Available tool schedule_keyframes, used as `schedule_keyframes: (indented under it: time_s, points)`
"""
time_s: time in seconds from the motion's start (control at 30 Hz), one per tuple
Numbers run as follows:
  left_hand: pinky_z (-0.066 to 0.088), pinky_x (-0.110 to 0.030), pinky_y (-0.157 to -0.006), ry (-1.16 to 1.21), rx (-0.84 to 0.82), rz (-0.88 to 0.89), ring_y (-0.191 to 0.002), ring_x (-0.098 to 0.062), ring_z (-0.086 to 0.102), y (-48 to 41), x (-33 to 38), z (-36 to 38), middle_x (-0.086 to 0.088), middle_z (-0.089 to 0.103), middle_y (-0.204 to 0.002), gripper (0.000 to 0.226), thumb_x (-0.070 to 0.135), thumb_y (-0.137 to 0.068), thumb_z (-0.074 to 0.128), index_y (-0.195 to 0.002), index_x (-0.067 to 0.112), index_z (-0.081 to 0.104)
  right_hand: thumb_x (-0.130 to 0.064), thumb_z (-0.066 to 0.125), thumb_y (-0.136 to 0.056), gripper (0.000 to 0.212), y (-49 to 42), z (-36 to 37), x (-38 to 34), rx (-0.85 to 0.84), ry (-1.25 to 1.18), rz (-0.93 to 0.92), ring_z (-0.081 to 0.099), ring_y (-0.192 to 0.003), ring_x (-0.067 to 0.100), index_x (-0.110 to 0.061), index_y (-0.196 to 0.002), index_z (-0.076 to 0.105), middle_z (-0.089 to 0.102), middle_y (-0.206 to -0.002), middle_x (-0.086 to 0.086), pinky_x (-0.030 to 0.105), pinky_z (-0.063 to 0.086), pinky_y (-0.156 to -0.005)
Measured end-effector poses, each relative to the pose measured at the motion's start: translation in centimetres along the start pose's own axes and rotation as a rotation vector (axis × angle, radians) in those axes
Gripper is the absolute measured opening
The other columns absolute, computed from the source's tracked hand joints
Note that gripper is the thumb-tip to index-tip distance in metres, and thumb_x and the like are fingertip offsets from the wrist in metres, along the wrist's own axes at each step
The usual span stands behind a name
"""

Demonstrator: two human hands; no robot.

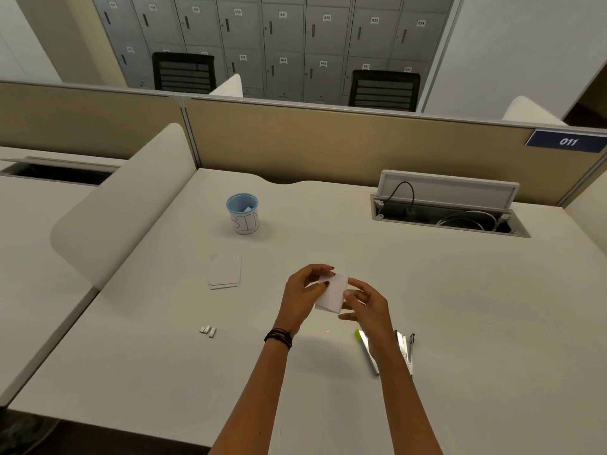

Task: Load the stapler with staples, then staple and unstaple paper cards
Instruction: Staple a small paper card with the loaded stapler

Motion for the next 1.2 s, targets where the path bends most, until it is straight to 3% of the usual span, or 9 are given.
schedule_keyframes:
  time_s: [0.17, 0.43, 0.63, 1.0, 1.2]
  points:
    - [0.055, -0.017, -0.077, 0.049, -0.005, -0.005, -0.102, -0.013, 0.063, 0.3, 0.5, -0.2, 0.011, 0.059, -0.118, 0.033, 0.007, -0.087, 0.062, -0.116, 0.022, 0.057, -0.004, 0.06, -0.087, 0.028, 0.0, 0.0, 0.1, 0.047, -0.014, -0.003, 0.069, -0.076, 0.022, -0.012, -0.113, 0.059, 0.068, -0.096, 0.011, 0.026, 0.057, -0.053]
    - [0.055, -0.016, -0.067, -0.054, -0.026, -0.014, -0.084, -0.011, 0.065, 0.4, 0.2, -0.9, 0.001, 0.064, -0.102, 0.026, 0.014, -0.088, 0.063, -0.111, 0.024, 0.059, -0.001, 0.063, -0.084, 0.025, -0.1, 0.2, 0.5, 0.059, -0.064, 0.008, 0.069, -0.083, 0.031, -0.005, -0.108, 0.062, 0.067, -0.1, 0.016, 0.03, 0.06, -0.059]
    - [0.052, -0.013, -0.07, -0.089, -0.022, 0.053, -0.075, 0.001, 0.062, 0.4, 1.0, -0.9, 0.013, 0.064, -0.093, 0.025, 0.013, -0.085, 0.066, -0.106, 0.023, 0.06, -0.003, 0.067, -0.081, 0.03, -0.2, 0.8, 0.6, 0.052, -0.056, 0.039, 0.067, -0.086, 0.031, -0.001, -0.111, 0.061, 0.065, -0.094, 0.013, 0.03, 0.06, -0.061]
    - [0.052, -0.011, -0.072, -0.121, 0.049, 0.072, -0.082, -0.005, 0.062, -0.1, 0.8, -1.5, 0.007, 0.063, -0.097, 0.019, 0.013, -0.086, 0.065, -0.104, 0.017, 0.059, 0.007, 0.06, -0.082, 0.028, 0.0, 1.1, 0.2, -0.004, -0.077, 0.006, 0.067, -0.089, 0.027, -0.008, -0.106, 0.061, 0.065, -0.103, 0.017, 0.035, 0.06, -0.071]
    - [0.051, -0.014, -0.075, -0.132, 0.043, 0.081, -0.078, -0.003, 0.06, -0.1, 0.6, -1.3, 0.006, 0.065, -0.087, 0.011, 0.009, -0.086, 0.063, -0.092, 0.018, 0.061, 0.008, 0.055, -0.085, 0.027, 0.0, 0.9, -0.3, 0.018, -0.129, -0.033, 0.068, -0.087, 0.025, -0.016, -0.089, 0.067, 0.068, -0.096, 0.011, 0.022, 0.058, -0.064]
Point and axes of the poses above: each hand's wrist, its own y-axis away from the middle knuckle, its own z-axis out of the palm, x = y × z, the point moved 7 cm from there along -y, towards the middle knuckle
